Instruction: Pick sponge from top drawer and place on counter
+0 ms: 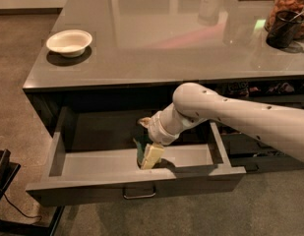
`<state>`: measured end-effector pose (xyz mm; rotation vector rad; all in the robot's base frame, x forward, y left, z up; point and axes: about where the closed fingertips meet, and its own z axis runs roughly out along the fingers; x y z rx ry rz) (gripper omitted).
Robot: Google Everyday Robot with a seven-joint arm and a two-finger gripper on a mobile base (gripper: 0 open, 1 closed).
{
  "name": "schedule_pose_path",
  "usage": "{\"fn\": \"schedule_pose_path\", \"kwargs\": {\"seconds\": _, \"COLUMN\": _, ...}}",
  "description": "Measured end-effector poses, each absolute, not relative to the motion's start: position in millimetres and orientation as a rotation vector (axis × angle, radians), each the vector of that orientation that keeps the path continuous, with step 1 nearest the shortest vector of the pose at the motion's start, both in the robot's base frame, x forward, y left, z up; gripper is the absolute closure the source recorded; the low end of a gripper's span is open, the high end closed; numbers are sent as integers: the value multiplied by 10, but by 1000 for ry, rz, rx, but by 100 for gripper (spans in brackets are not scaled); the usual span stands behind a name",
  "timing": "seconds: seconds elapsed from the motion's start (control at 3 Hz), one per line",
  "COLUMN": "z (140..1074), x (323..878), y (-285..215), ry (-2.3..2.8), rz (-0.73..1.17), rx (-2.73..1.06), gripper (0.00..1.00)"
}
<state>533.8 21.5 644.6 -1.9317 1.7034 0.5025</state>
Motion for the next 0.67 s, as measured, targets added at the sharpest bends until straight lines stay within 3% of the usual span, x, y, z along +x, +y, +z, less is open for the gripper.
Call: {"fn": "schedule_pose_path", "kwargs": {"seconds": 0.67, "z": 6244, "x": 5448, "y": 192, "ry": 1711, "rz": 436, "rx": -1938, "gripper": 0}}
